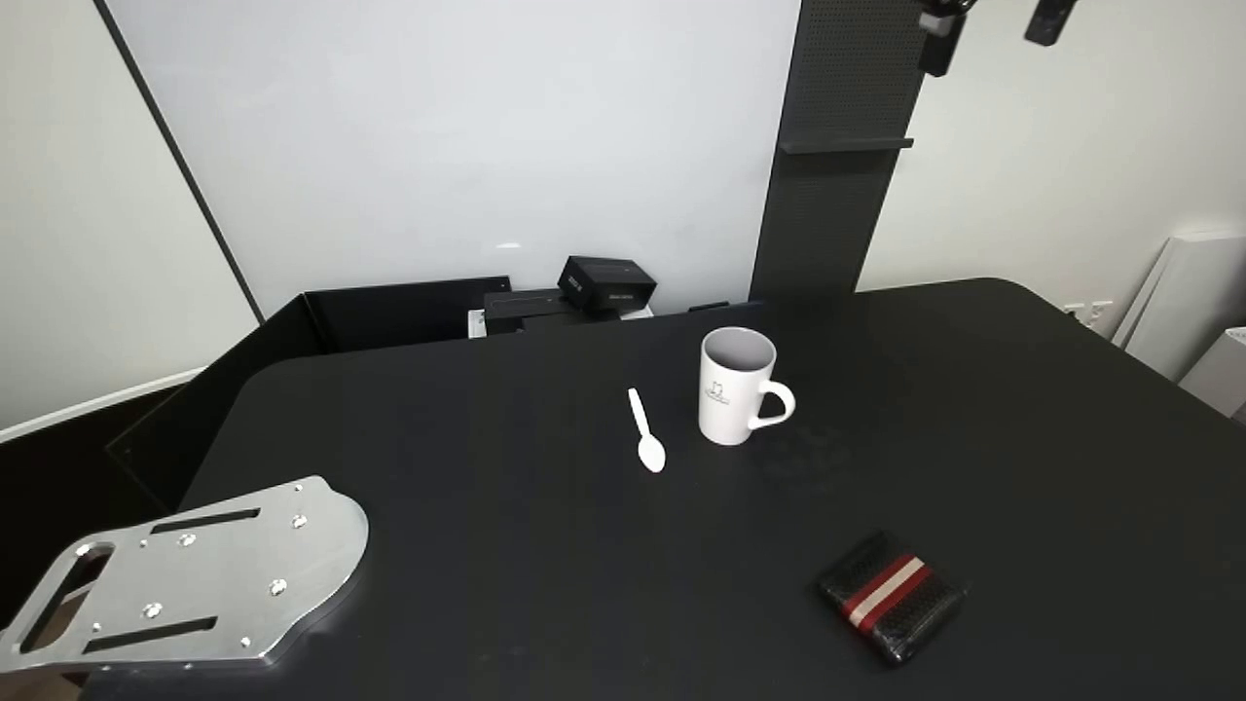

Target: Put the spoon in the mug

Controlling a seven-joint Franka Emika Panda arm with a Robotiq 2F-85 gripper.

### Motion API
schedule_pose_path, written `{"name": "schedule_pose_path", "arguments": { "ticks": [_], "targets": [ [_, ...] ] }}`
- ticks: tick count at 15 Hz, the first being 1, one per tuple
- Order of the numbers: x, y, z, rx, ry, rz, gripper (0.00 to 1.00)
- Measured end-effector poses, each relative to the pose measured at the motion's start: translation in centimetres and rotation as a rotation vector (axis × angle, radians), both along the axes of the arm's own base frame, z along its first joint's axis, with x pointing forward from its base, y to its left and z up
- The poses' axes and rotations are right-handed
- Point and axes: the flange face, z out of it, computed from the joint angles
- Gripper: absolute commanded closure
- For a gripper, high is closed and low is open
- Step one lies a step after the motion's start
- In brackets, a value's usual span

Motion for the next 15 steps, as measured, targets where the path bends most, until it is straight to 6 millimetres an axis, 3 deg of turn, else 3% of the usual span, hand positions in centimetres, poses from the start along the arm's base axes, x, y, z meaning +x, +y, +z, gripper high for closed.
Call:
{"name": "schedule_pose_path", "arguments": {
  "ticks": [3, 7, 11, 15],
  "targets": [
    [3.5, 2.1, -1.5, 0.022, -0.002, 0.006, 0.0],
    [7.0, 6.8, -3.7, 0.043, -0.001, 0.031, 0.0],
    [9.0, 11.8, -6.4, 0.045, 0.011, 0.045, 0.0],
    [10.3, 15.5, -8.9, 0.036, 0.041, 0.017, 0.0]
  ]
}}
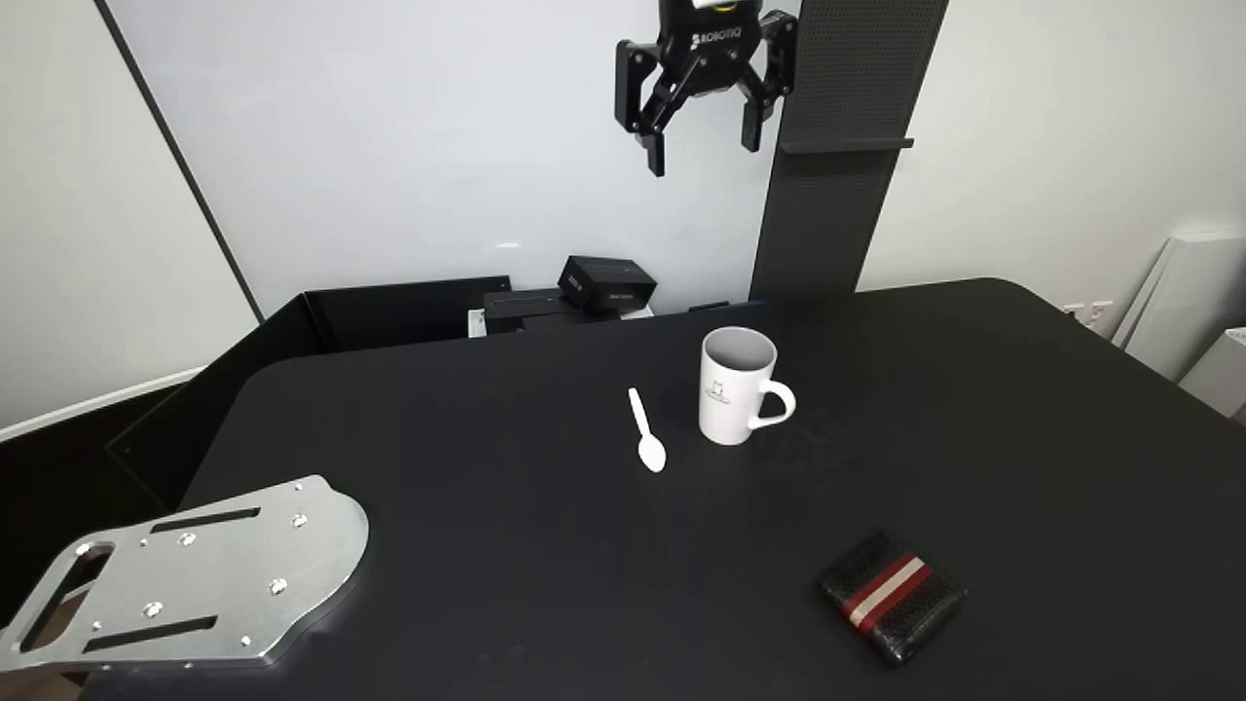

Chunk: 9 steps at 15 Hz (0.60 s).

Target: Put the spoon in the mug

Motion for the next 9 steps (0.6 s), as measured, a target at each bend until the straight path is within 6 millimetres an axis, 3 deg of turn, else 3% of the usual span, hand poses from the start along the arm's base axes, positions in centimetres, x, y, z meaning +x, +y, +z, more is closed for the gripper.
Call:
{"name": "schedule_pose_path", "arguments": {
  "ticks": [4, 9],
  "targets": [
    [0.4, 1.9, -1.5, -0.006, 0.056, -0.003, 0.0],
    [0.7, 1.9, -1.3, -0.005, 0.056, -0.007, 0.0]
  ]
}}
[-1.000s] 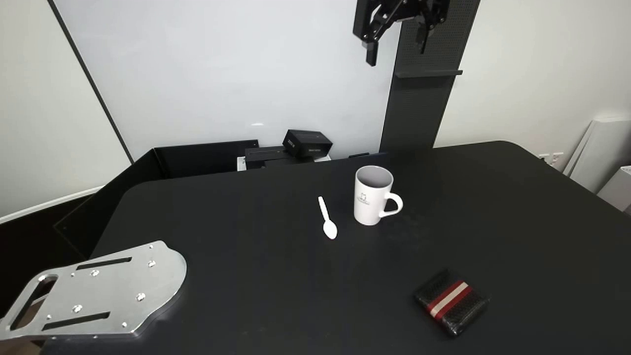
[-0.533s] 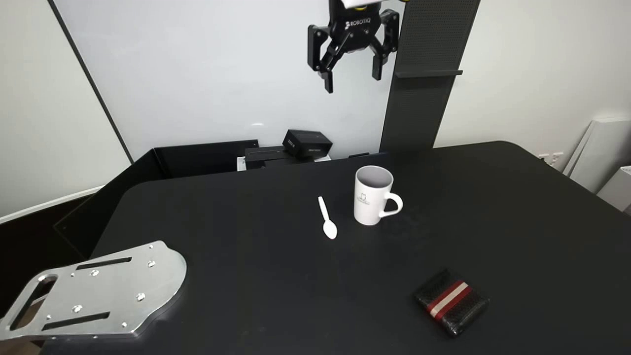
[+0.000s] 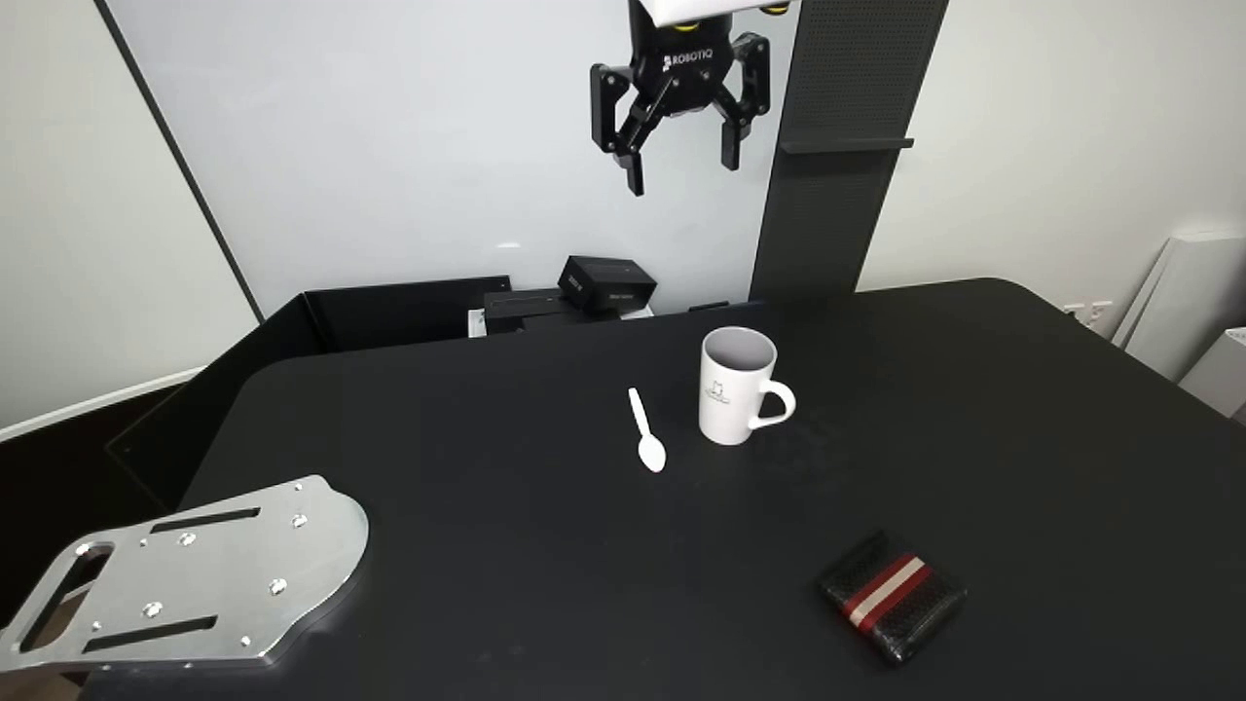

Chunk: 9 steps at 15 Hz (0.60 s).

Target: Put the spoon in the mug

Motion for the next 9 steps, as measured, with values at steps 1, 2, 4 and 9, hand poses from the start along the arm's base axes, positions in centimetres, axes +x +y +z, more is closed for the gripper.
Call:
{"name": "schedule_pose_path", "arguments": {
  "ticks": [1, 2, 4, 9],
  "targets": [
    [0.0, 0.0, 0.0, 0.0, 0.001, 0.0, 0.0],
    [0.0, 0.0, 0.1, -0.001, 0.001, -0.001, 0.0],
    [0.0, 0.0, -0.1, -0.001, 0.0, 0.003, 0.0],
    [0.5, 0.5, -2.8, 0.038, -0.002, -0.036, 0.0]
  ]
}}
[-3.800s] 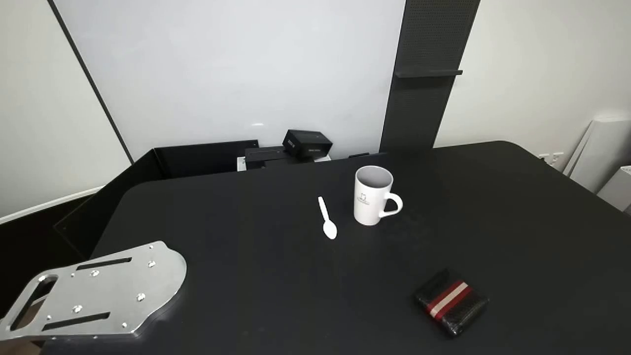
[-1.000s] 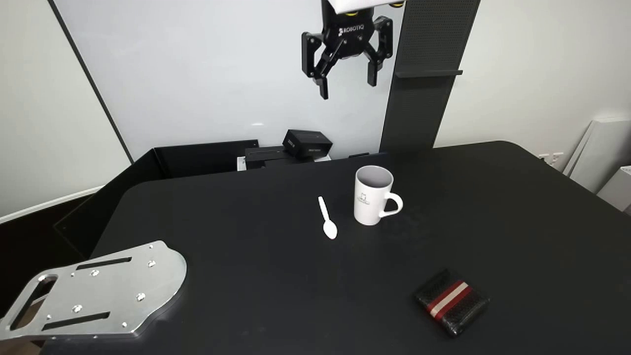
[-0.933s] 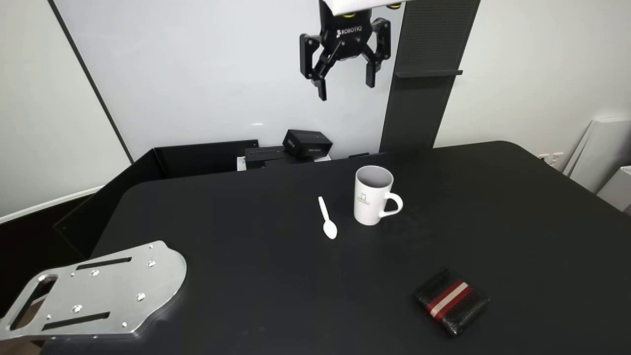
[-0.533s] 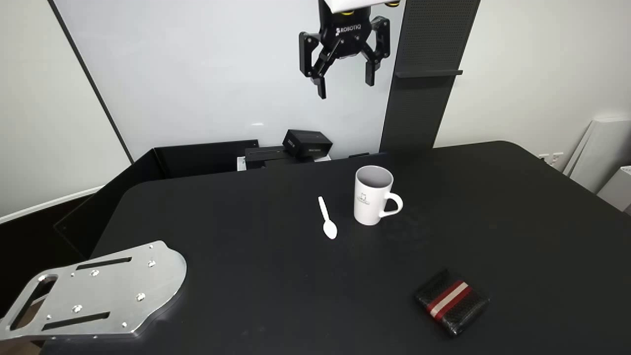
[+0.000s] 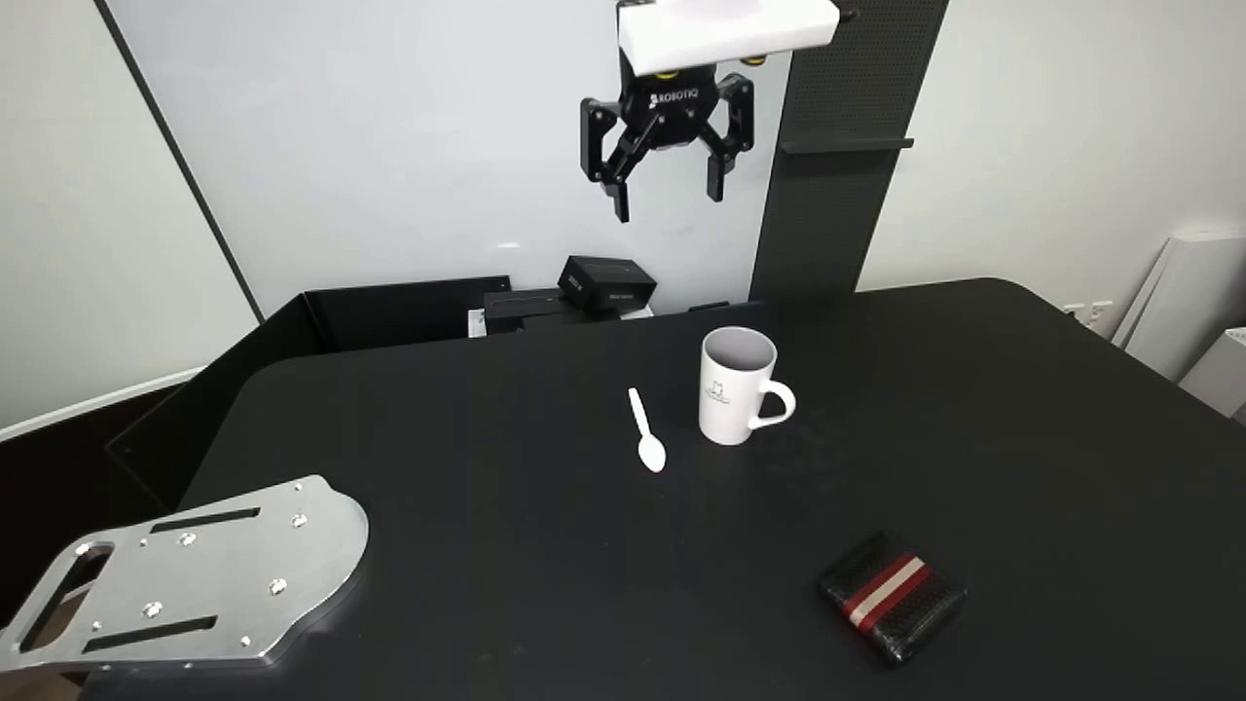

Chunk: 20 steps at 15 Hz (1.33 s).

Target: Put the spoon in the mug

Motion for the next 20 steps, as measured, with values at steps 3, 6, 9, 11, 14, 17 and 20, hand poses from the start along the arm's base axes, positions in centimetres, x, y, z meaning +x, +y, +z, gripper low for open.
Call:
{"name": "schedule_pose_path", "arguments": {
  "ticks": [3, 6, 9, 11, 14, 17, 20],
  "targets": [
    [0.5, 0.6, -2.4, 0.037, -0.003, -0.062, 0.0],
    [1.0, 1.1, -4.7, 0.058, 0.004, -0.139, 0.0],
    [1.5, 1.3, -7.0, 0.061, 0.009, -0.229, 0.0],
    [1.9, 1.2, -8.5, 0.061, 0.011, -0.284, 0.0],
    [2.5, 1.0, -10.4, 0.069, 0.016, -0.325, 0.0],
    [3.0, 1.1, -12.0, 0.081, 0.017, -0.332, 0.0],
    [3.5, 1.2, -13.3, 0.092, 0.012, -0.337, 0.0]
  ]
}}
